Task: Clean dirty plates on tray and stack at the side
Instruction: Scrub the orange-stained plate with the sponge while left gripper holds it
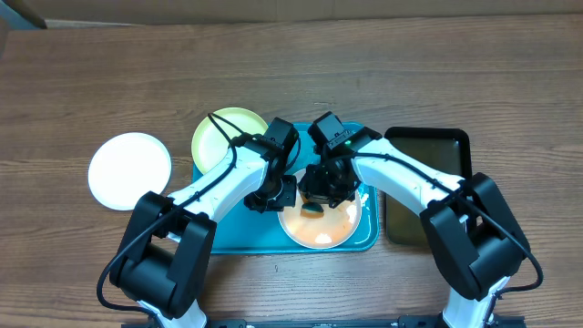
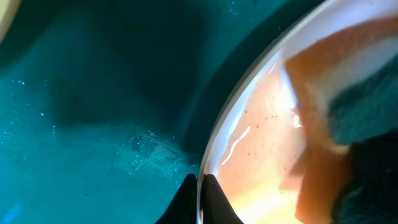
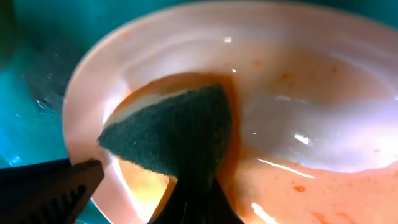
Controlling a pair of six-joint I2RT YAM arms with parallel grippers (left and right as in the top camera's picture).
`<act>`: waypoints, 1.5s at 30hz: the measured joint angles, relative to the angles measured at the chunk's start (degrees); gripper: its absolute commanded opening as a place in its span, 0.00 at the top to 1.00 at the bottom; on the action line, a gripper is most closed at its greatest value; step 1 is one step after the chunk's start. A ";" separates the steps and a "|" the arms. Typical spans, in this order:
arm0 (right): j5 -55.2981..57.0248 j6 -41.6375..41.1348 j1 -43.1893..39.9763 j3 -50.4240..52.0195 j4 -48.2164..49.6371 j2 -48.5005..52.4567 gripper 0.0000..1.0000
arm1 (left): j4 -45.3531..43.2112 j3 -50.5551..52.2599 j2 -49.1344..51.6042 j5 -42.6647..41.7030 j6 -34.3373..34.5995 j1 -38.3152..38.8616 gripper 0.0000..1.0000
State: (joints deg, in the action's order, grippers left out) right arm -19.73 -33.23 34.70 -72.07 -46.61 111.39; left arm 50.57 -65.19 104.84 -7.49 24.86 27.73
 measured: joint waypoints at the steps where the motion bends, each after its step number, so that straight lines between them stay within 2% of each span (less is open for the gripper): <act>1: 0.00 -0.09 0.17 0.26 0.09 0.00 0.96 | 0.00 0.00 0.00 0.00 0.00 0.00 0.96; 9: -1.01 -1.46 0.52 4.44 0.81 -1.31 0.96 | 0.04 0.00 0.00 0.02 0.00 0.00 0.96; 16: -0.94 0.72 -2.71 4.96 -3.02 -1.75 0.96 | -0.46 0.00 0.00 -0.90 0.00 0.07 0.96; 23: 7.74 2.14 -4.31 4.90 -9.55 -3.26 0.96 | -0.42 0.00 0.00 -0.92 0.00 0.07 0.96; 35: 20.41 2.40 -4.28 4.83 -0.92 -4.04 0.96 | -0.63 -0.02 -0.26 -1.31 0.07 0.04 0.96; 41: 20.11 2.43 -4.33 4.33 1.29 -3.76 0.96 | -0.57 -0.02 -0.37 -1.25 0.15 0.04 0.96; 45: 12.85 5.75 -4.94 4.28 5.81 -3.28 0.96 | -0.13 -0.02 -0.55 -0.44 0.24 -0.11 0.96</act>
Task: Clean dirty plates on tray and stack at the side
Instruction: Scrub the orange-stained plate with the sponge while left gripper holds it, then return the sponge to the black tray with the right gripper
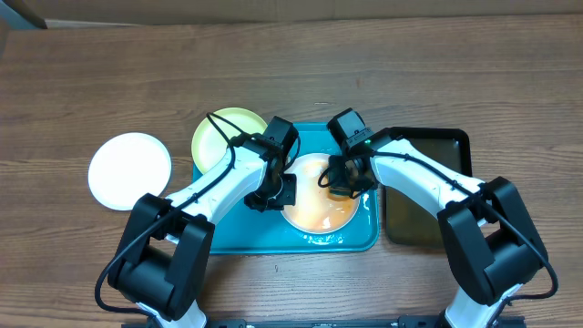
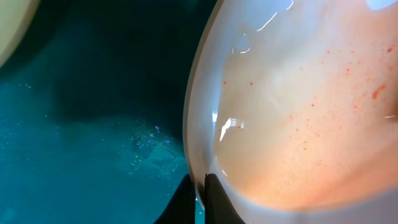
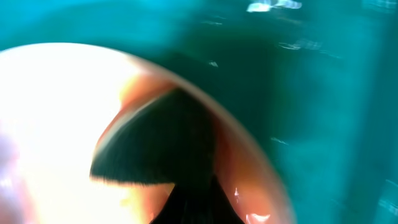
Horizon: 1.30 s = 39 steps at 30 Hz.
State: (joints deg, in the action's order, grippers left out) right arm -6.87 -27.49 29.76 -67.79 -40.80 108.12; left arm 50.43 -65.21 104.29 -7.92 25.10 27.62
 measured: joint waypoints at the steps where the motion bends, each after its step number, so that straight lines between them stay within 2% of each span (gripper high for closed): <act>1: -2.64 1.36 -0.15 0.00 0.87 0.17 0.96 | 0.02 0.00 -0.04 0.07 0.00 0.00 0.96; 8: -15.06 9.94 -0.26 -0.02 -1.46 0.66 0.96 | 1.03 0.00 -0.04 0.24 -0.04 0.02 0.96; 16: -18.12 13.33 -2.82 0.00 -5.33 0.46 0.96 | 1.22 0.00 -0.04 0.24 -0.04 0.02 0.96; 21: -15.78 13.29 -7.48 0.00 -7.61 -4.57 0.96 | 1.22 0.02 -1.09 1.16 -0.04 0.00 0.96; 28: -10.60 13.09 -12.15 -0.02 -12.48 -16.13 0.96 | 1.27 0.02 -8.41 6.45 -0.09 -0.66 0.96; 39: 0.74 11.15 -21.22 -0.02 -20.15 -17.14 0.96 | 0.17 0.02 -16.57 17.55 -0.20 -0.70 0.96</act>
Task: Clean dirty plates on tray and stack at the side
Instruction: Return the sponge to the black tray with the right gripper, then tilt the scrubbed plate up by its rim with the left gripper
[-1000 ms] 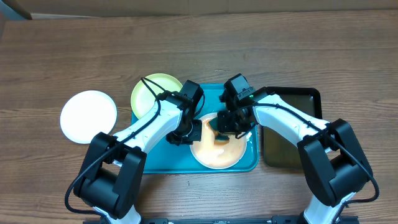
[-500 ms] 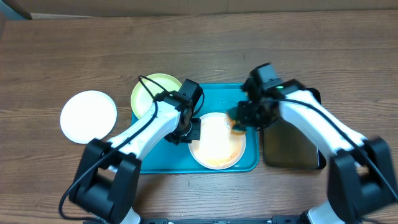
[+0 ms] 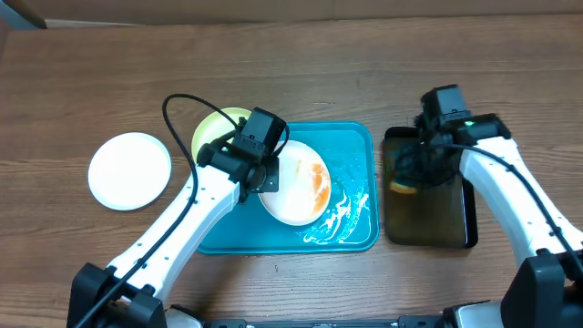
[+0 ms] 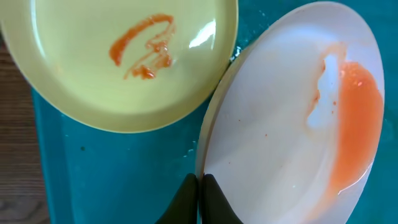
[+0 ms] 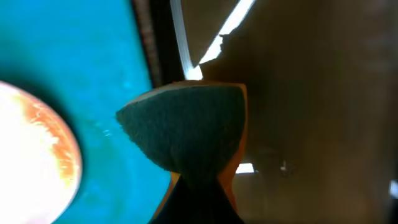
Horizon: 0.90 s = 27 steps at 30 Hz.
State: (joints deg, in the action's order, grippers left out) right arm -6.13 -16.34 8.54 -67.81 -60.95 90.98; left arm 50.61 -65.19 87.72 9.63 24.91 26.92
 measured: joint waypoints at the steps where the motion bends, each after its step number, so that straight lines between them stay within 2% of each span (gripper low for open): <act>1: 0.33 -0.09 -0.28 0.00 -0.22 0.00 0.96 | -0.17 0.00 -0.22 0.61 -0.07 0.00 0.96; 7: 1.29 -0.17 -0.79 0.00 -1.70 0.00 0.96 | 0.98 0.00 -0.63 -2.10 -3.98 0.00 0.96; 14: 1.70 -0.13 -0.79 0.00 -1.79 0.00 0.96 | 1.81 0.00 -0.63 -4.11 -5.46 0.00 0.96; 21: 1.70 -0.13 -0.79 0.00 -2.10 0.00 0.96 | 1.40 -1.27 -0.63 -0.44 -5.66 0.04 0.96; 27: 1.86 -0.15 -0.79 0.00 -2.10 0.00 0.96 | 1.84 -6.43 -0.68 8.24 -5.88 2.47 0.96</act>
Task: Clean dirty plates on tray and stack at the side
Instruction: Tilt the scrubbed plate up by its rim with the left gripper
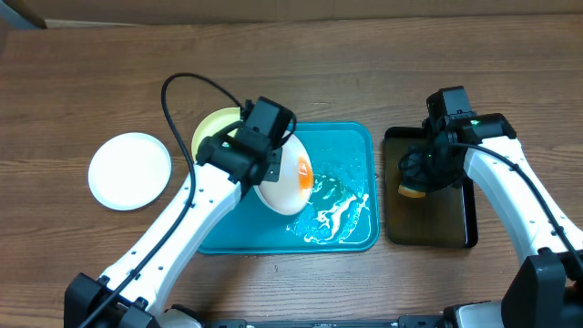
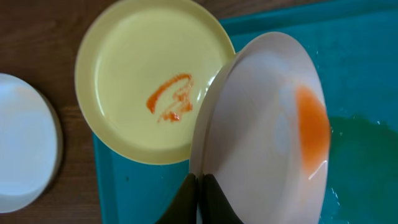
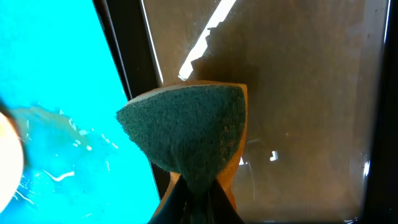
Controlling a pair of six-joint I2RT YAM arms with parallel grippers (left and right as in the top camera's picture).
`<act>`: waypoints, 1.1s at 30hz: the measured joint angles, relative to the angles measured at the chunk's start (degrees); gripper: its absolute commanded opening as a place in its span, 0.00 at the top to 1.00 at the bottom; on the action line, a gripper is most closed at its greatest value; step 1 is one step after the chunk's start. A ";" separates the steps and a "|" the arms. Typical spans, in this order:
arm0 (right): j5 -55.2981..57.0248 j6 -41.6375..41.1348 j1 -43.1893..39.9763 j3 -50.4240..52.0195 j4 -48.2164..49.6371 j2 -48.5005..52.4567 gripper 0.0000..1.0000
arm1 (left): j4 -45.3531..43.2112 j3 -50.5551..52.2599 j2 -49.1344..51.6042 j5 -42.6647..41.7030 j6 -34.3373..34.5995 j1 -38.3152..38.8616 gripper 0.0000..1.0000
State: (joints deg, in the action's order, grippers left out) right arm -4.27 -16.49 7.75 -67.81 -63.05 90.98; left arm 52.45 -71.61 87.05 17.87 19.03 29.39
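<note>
My left gripper (image 2: 198,186) is shut on the rim of a white plate (image 1: 284,178), held steeply tilted above the teal tray (image 1: 351,146); orange liquid (image 2: 311,134) pools at its low side. A yellow plate (image 2: 149,93) with an orange smear lies at the tray's far-left corner. A clean white plate (image 1: 129,170) rests on the table to the left. My right gripper (image 3: 198,196) is shut on a green-and-orange sponge (image 3: 186,134), held over the left edge of the dark tray (image 1: 446,219).
Foamy water (image 1: 330,214) lies spread on the teal tray's right half. The dark tray (image 3: 292,112) holds shallow brownish water. Wooden table (image 1: 301,73) surrounds both trays.
The left gripper has tipped the white plate steeper and raised it; the orange liquid has gathered lower and more water lies on the teal tray. The right gripper with the sponge has shifted slightly over the dark tray.
First the left gripper held the white plate's rim flat on the tray while the right pressed the sponge on it. Later the sponge was at the plate's far edge. Then the sponge was over the dark tray and the plate tilted, now steeper.
</note>
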 measured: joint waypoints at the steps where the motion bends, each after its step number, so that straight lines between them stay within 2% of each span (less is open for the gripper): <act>1: 0.02 0.02 0.00 0.00 0.00 0.00 0.96 | -0.35 -0.35 -0.04 2.29 0.02 0.96 0.96; 12: 0.04 0.02 0.00 0.00 0.00 0.00 0.96 | -4.48 -0.59 -0.04 22.14 -3.08 12.96 0.96; 16: 0.04 0.00 0.00 0.00 -0.07 0.00 0.96 | -4.55 -0.59 -0.07 26.25 -4.11 15.30 0.96; 20: 0.04 0.02 0.00 0.00 -0.11 0.00 0.96 | -3.15 -0.66 -0.07 26.45 -3.76 15.58 0.96; 23: 0.04 0.00 0.00 0.00 -0.13 0.00 0.96 | -0.63 -0.76 -0.07 22.53 -1.29 13.94 0.73; 26: 0.07 -0.02 0.00 0.00 -0.13 0.00 0.96 | 1.70 -0.87 -0.07 14.82 0.37 11.34 0.65; 27: 0.07 0.02 0.00 0.00 -0.17 0.00 0.96 | 3.30 -0.87 -0.07 9.07 0.90 9.33 0.61; 28: 0.07 0.02 0.00 0.00 -0.20 0.00 0.96 | 4.07 -0.90 -0.07 6.56 1.46 8.46 0.55; 29: 0.09 0.02 0.00 0.00 -0.15 0.00 0.96 | 5.27 -0.92 -0.07 4.17 2.19 7.52 0.44; 31: 0.07 0.00 0.00 0.00 -0.17 0.00 0.96 | 7.96 -0.92 -0.04 -0.02 4.02 5.42 0.28; 33: 0.04 0.02 0.00 0.00 -0.17 0.00 0.96 | 10.29 -0.92 -0.07 -3.30 6.80 3.02 0.00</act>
State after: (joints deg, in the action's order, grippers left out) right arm -4.23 -16.47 7.75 -67.81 -63.22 90.98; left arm 62.74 -72.53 86.98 14.57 25.82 32.40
